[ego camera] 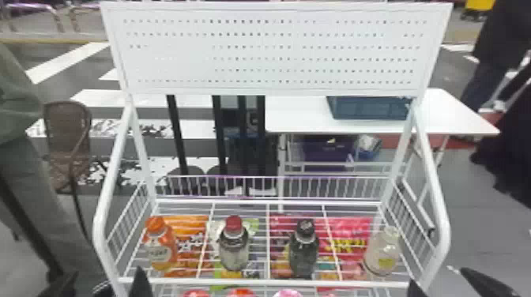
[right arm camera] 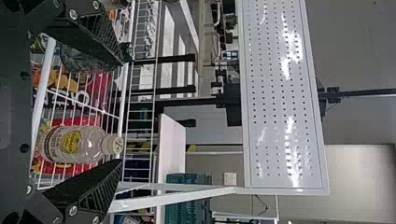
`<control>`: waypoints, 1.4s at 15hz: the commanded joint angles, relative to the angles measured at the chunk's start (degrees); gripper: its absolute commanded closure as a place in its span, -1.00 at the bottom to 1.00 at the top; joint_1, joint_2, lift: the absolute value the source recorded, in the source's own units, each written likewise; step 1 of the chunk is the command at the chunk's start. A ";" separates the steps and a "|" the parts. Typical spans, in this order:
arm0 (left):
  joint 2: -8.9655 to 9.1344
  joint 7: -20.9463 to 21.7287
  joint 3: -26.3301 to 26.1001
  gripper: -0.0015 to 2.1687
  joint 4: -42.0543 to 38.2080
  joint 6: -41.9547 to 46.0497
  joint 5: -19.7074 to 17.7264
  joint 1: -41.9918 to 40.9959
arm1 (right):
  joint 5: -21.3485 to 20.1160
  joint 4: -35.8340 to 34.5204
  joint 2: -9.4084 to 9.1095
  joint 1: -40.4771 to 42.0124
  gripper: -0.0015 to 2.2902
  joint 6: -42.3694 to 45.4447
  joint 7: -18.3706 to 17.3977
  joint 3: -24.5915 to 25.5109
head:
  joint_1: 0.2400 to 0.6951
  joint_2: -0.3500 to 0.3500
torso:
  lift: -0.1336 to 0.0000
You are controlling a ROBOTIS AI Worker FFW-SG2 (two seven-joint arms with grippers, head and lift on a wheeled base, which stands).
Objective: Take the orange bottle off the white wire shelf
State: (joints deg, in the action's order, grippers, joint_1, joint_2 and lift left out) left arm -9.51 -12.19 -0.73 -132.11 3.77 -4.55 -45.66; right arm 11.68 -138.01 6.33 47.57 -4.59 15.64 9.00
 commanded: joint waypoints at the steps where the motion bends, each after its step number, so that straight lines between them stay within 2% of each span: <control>1: -0.16 -0.20 -2.88 -0.87 7.04 5.58 0.68 2.77 | -0.08 0.11 0.00 -0.11 -0.86 0.06 0.00 -0.03 | 0.14 0.00 | 1.00; 3: -0.16 -2.92 -5.69 -0.87 14.78 11.73 2.53 6.55 | -0.08 0.20 0.00 -0.11 -0.86 0.06 0.00 -0.12 | 0.14 0.00 | 1.00; 6: 0.02 -3.36 -7.45 -0.87 22.78 15.60 2.88 10.86 | 0.01 0.37 0.00 0.07 -0.86 0.06 0.00 -0.03 | 0.14 0.00 | 1.00; 11: 0.72 -3.36 -8.85 -0.87 32.71 16.31 3.05 18.51 | -0.25 -0.16 -0.26 0.42 -0.86 0.06 0.00 -0.21 | 0.14 0.00 | 1.00; 14: 1.78 -3.45 -8.41 -0.87 40.18 16.83 3.14 23.95 | -0.34 -0.42 -0.35 0.86 -0.86 0.24 0.00 -0.12 | 0.14 0.00 | 1.00; 21: 2.13 -2.22 -6.30 -0.87 46.51 16.83 2.53 30.81 | -0.61 -1.65 -0.26 2.00 -0.86 0.24 0.00 0.06 | 0.14 0.00 | 1.00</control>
State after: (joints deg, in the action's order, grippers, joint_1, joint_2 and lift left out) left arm -7.38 -14.56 -7.48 -86.47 20.63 -1.82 -16.03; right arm 11.06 -139.39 6.06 49.38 -4.35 15.64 8.97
